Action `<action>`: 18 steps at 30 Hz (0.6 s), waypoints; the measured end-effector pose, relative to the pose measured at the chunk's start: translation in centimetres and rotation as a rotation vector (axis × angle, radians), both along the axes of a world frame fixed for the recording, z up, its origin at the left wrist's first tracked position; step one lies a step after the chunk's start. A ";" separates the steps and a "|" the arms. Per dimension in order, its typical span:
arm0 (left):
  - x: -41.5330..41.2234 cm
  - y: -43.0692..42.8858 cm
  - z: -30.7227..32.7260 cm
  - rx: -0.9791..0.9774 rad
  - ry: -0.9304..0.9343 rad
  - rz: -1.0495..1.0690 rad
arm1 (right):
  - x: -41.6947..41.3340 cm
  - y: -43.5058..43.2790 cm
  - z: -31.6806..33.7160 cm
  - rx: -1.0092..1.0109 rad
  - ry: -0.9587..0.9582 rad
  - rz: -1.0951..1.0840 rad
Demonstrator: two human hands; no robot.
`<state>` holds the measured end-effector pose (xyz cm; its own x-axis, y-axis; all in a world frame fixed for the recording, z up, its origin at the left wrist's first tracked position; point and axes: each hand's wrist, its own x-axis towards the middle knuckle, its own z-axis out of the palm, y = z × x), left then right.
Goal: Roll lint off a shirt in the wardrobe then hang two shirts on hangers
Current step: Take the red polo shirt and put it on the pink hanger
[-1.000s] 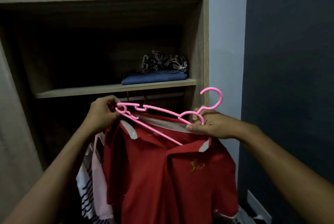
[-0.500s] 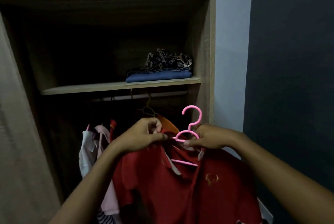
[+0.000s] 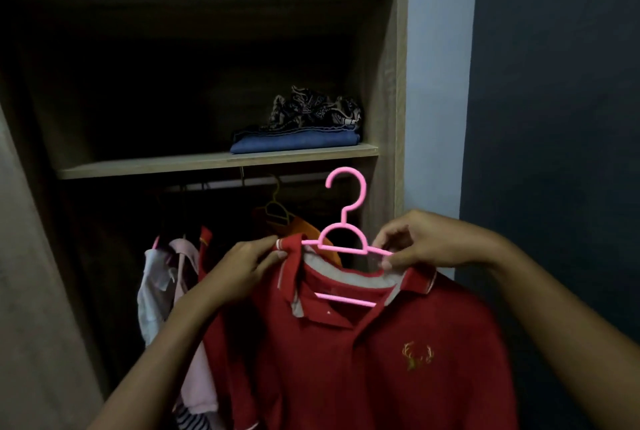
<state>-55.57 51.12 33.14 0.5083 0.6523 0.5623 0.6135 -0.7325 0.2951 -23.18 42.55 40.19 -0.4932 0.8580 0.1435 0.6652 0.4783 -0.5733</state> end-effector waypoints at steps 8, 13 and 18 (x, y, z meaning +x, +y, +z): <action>-0.7 1.6 0.2 -0.030 -0.070 -0.003 | 2.5 -0.8 -0.5 0.027 0.022 -0.139; -0.5 2.7 0.6 -0.131 -0.160 -0.006 | 2.9 -0.9 -1.2 -0.059 -0.012 -0.217; 1.8 4.8 1.2 -0.467 -0.456 -0.060 | 1.9 -0.7 -0.6 -0.151 0.036 -0.228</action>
